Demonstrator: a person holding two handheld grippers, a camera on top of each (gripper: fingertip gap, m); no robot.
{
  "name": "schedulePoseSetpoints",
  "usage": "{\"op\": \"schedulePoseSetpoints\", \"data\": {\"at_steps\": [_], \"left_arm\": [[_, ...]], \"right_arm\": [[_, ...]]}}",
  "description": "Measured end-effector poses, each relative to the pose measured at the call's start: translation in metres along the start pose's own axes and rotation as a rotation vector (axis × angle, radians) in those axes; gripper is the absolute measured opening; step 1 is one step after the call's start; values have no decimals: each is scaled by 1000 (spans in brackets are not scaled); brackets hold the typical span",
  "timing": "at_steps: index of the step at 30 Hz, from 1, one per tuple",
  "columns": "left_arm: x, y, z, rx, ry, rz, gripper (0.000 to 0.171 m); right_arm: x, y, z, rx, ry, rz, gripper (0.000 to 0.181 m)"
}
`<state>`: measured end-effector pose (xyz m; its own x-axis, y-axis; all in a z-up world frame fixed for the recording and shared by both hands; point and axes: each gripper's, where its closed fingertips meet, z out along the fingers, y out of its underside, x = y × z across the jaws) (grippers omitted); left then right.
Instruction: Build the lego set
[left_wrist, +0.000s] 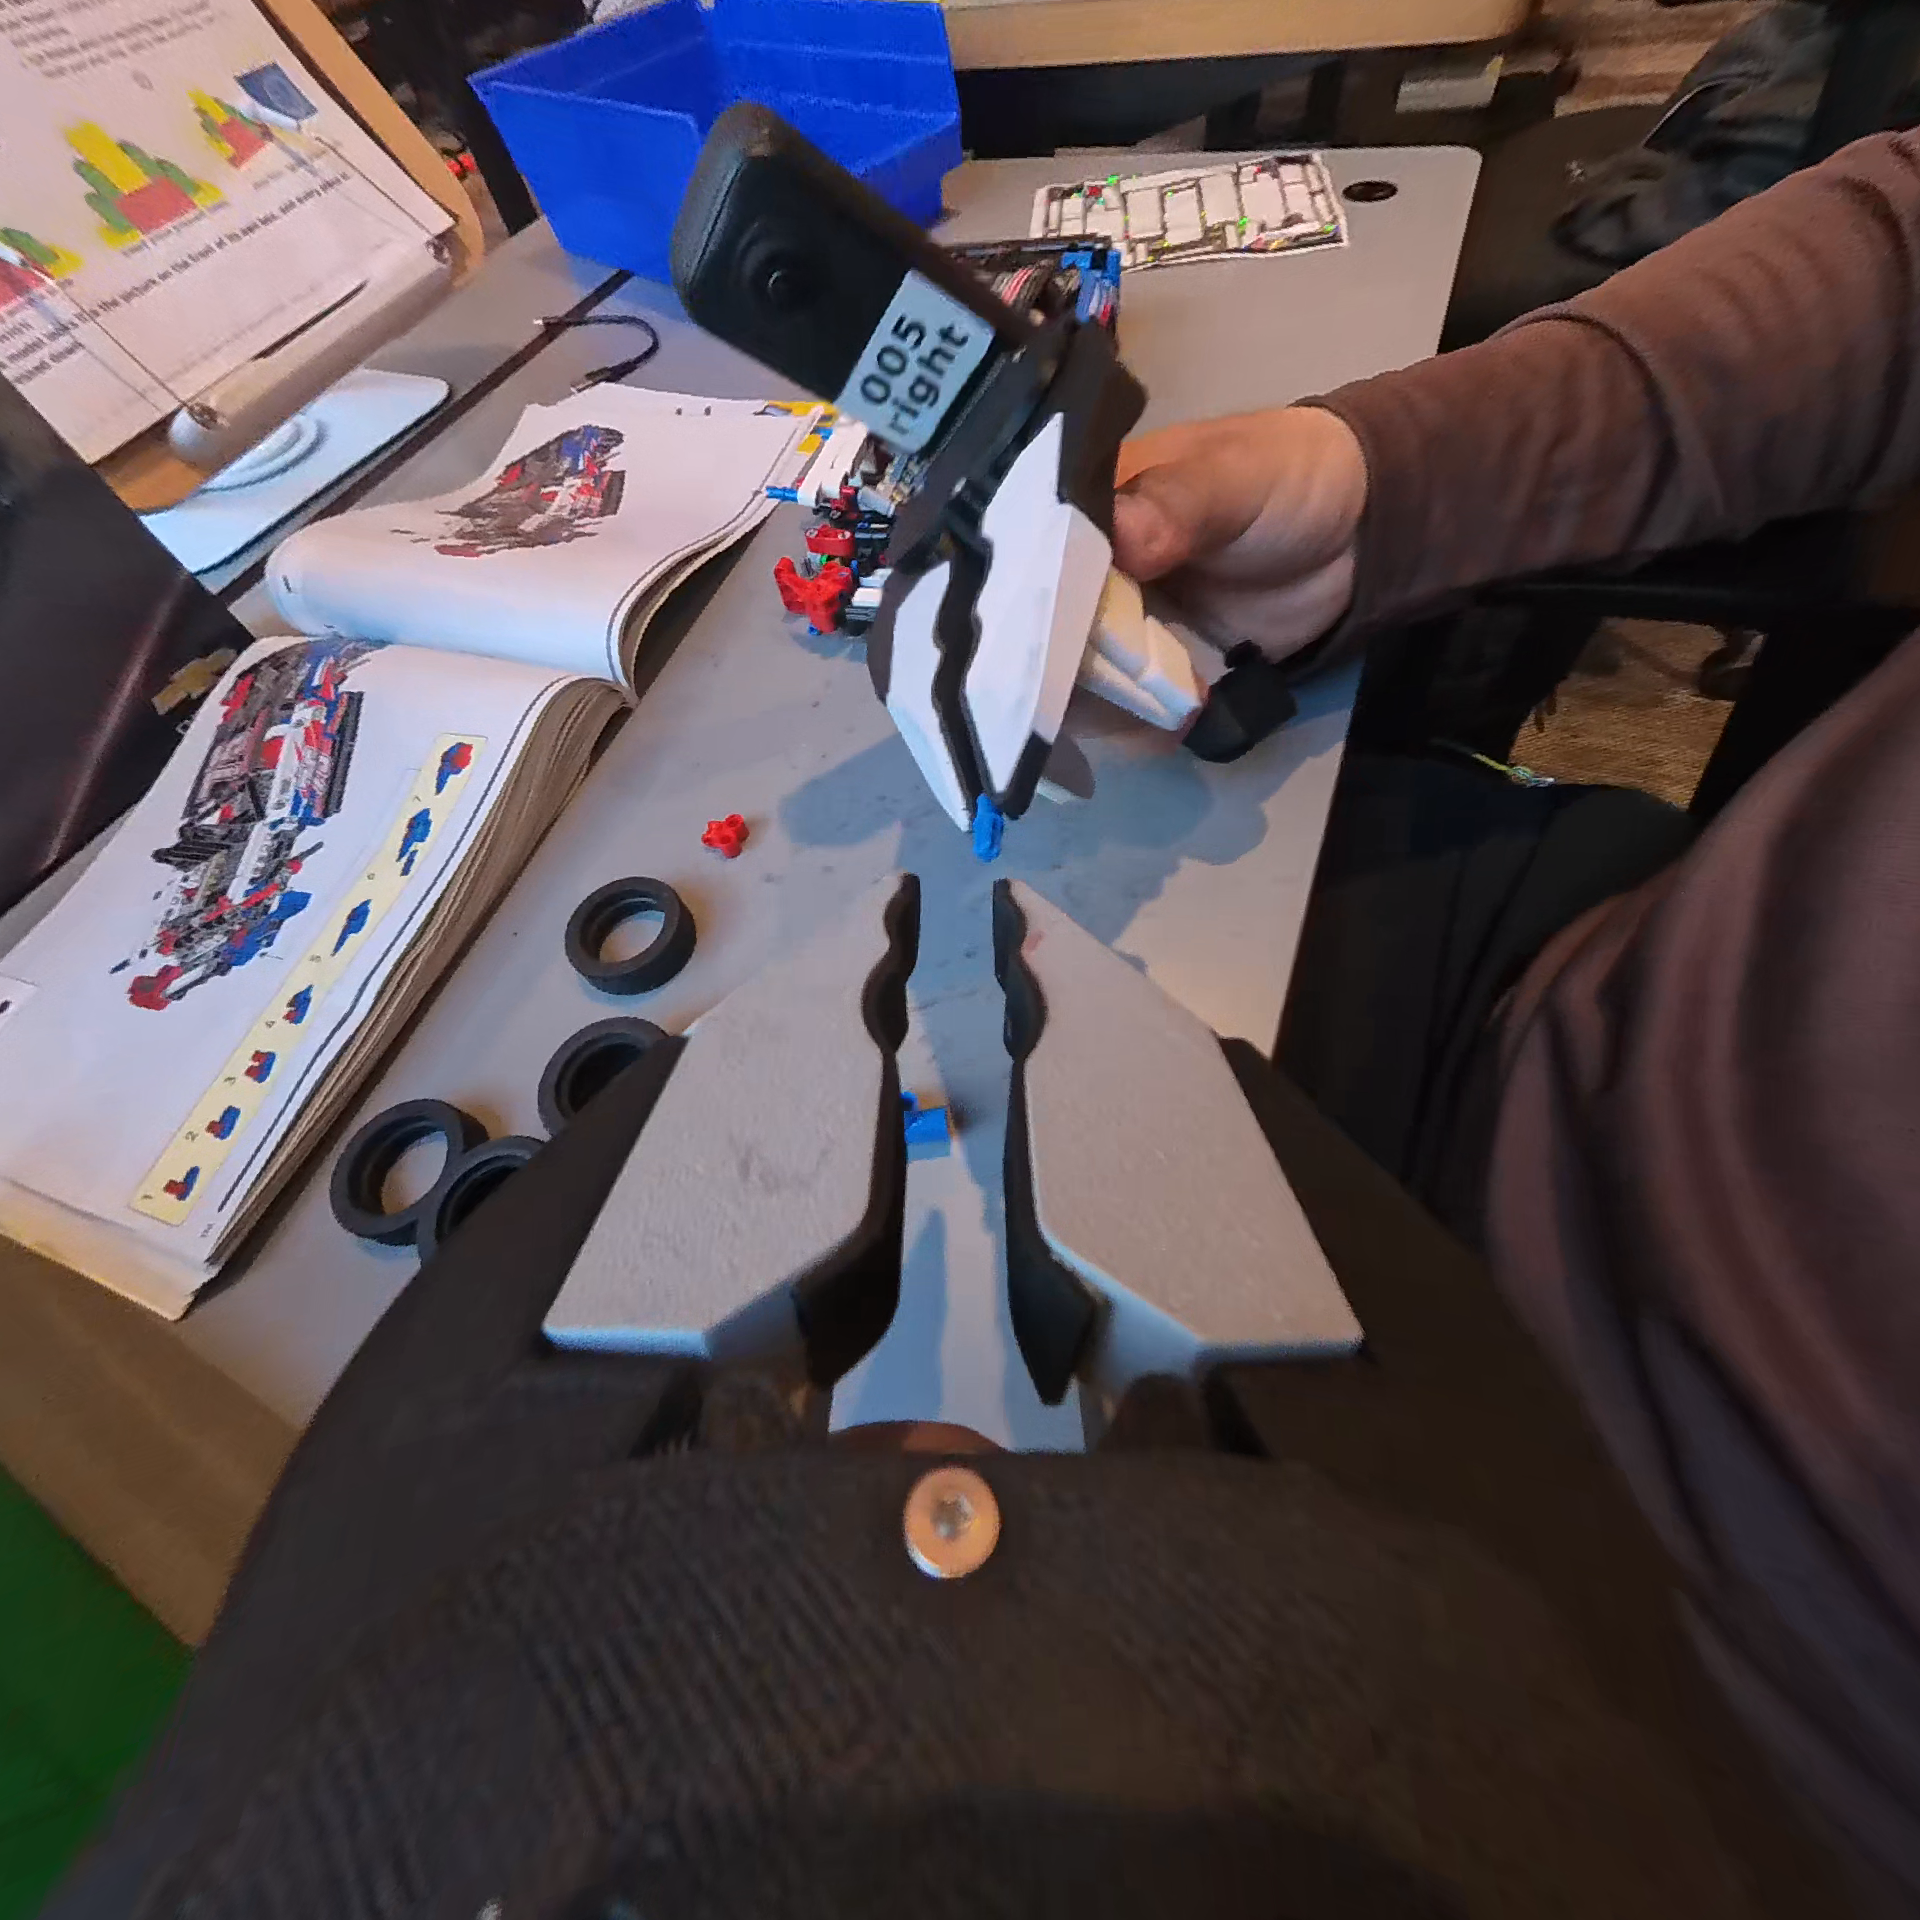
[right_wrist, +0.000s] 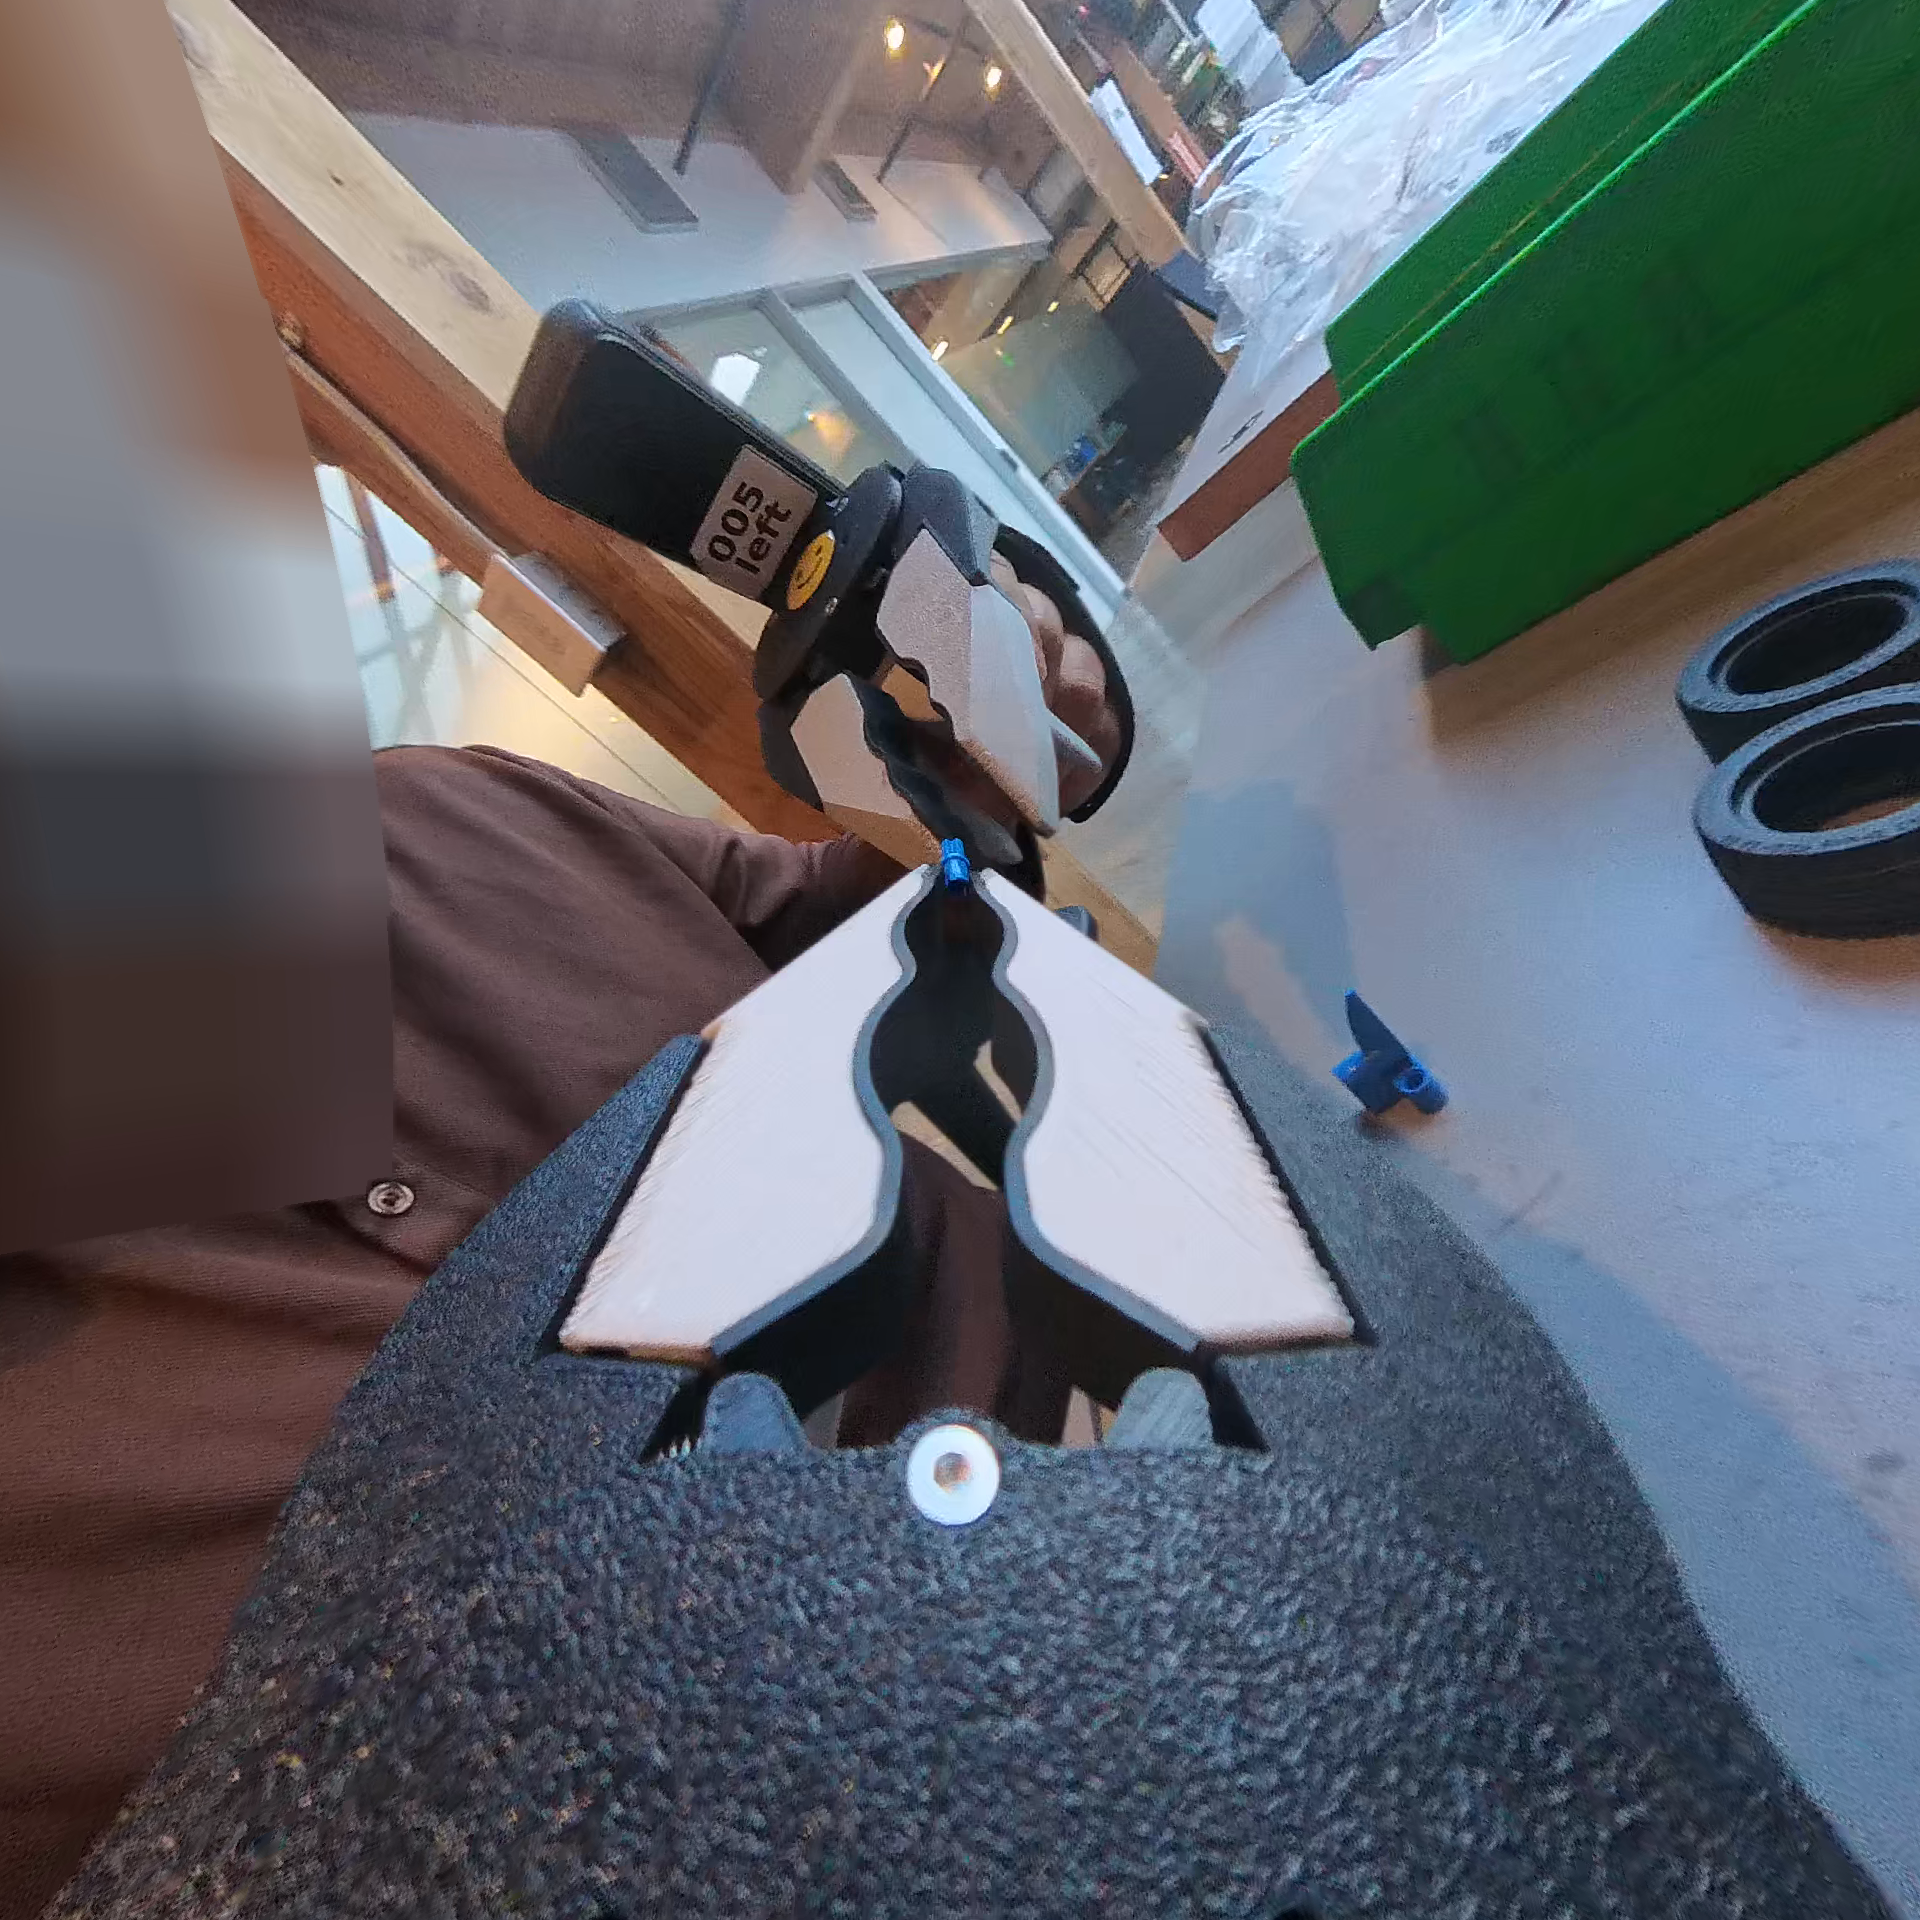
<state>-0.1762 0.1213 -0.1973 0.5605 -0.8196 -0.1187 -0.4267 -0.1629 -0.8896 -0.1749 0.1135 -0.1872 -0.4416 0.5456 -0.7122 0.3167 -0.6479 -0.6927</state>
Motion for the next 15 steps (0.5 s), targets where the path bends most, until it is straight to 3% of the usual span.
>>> {"op": "schedulePoseSetpoints", "data": {"at_steps": [15], "left_arm": [[8,-4,-1,18,51,-34,3]], "right_arm": [[4,5,1,0,-14,57,5]]}}
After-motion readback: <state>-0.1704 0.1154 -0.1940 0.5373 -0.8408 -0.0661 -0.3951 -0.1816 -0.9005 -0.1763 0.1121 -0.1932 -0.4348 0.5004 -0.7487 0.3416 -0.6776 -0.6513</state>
